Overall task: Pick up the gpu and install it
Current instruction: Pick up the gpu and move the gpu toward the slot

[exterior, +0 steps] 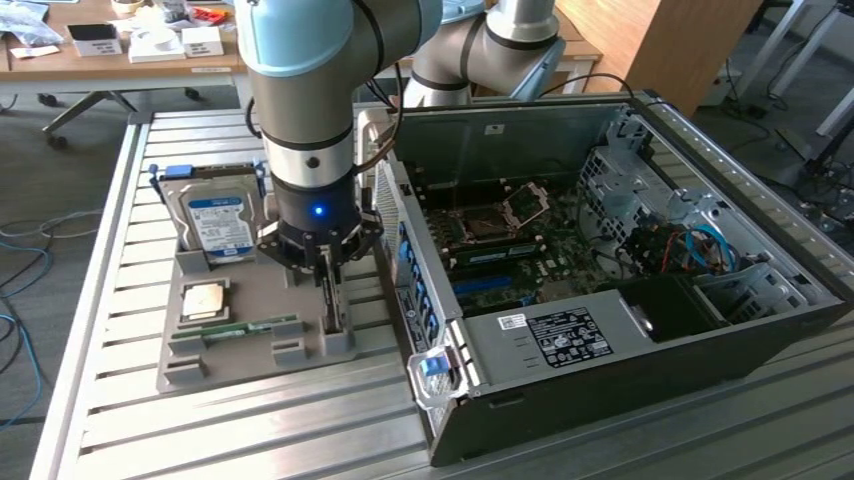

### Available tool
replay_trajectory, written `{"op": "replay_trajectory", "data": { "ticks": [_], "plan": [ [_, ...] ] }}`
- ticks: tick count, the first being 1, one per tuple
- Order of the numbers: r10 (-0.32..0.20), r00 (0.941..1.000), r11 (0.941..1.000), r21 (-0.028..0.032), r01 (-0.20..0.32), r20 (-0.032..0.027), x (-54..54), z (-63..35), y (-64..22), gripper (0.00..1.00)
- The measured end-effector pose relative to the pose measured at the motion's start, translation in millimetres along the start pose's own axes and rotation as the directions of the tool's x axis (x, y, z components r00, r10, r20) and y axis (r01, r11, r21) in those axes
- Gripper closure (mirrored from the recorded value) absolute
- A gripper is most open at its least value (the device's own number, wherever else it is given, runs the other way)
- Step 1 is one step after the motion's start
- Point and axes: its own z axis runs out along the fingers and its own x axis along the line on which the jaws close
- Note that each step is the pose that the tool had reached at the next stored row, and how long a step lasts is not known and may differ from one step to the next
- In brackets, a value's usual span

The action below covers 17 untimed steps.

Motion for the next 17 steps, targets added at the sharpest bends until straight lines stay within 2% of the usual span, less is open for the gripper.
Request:
{"op": "replay_trajectory", "data": {
  "ticks": [17],
  "plan": [
    [0.000,1.0000,1.0000,-0.0002,0.000,0.0001,0.0,-1.9,0.1,0.73]
  ]
}}
